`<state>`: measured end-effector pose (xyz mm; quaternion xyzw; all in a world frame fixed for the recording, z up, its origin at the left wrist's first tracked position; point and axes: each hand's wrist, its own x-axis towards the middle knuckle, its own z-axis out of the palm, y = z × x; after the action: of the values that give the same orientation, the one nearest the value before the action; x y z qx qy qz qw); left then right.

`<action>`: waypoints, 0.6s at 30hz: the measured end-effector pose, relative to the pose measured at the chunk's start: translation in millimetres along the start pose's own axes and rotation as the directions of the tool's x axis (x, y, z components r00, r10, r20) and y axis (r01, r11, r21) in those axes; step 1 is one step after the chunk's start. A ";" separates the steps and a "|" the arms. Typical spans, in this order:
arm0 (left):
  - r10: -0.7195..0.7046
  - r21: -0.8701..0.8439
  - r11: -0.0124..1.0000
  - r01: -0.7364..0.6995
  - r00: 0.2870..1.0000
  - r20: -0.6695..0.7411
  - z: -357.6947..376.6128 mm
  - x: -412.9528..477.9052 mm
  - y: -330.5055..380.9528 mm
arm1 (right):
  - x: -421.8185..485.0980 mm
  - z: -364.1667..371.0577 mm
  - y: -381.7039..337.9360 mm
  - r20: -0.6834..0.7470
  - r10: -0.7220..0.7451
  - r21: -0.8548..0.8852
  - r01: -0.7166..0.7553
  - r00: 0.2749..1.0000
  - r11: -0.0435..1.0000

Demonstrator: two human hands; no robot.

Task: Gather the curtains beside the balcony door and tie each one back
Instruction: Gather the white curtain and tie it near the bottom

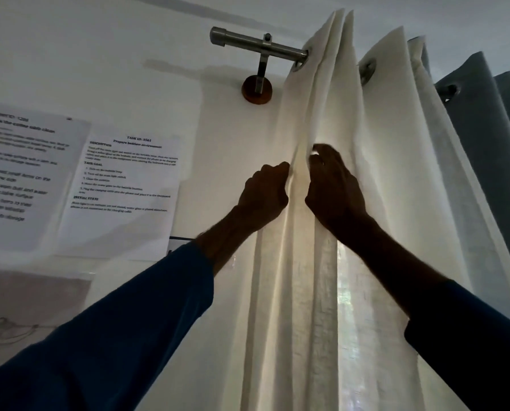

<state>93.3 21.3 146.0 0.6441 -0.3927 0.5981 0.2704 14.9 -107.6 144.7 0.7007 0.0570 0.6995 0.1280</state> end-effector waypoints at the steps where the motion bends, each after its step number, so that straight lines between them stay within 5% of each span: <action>1: -0.029 0.030 0.999 0.029 1.000 0.006 -2.4 -1.1 -1.2 | -4.0 4.0 2.0 0.014 0.030 0.014 -0.030 0.999 0.999; 12: -0.143 0.089 0.987 0.135 0.986 0.087 -9.4 -16.5 -14.4 | -55.3 16.1 96.9 -0.069 0.417 -0.045 -0.420 0.906 0.906; 18: -0.138 0.014 0.990 0.138 0.990 -0.002 0.9 -6.1 -4.1 | -21.9 10.4 52.8 -0.136 0.554 0.198 -0.526 0.821 0.827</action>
<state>97.4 23.8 140.4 0.6713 -0.3429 0.5812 0.3066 19.7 -165.1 137.4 0.6265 -0.0795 0.7634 -0.1354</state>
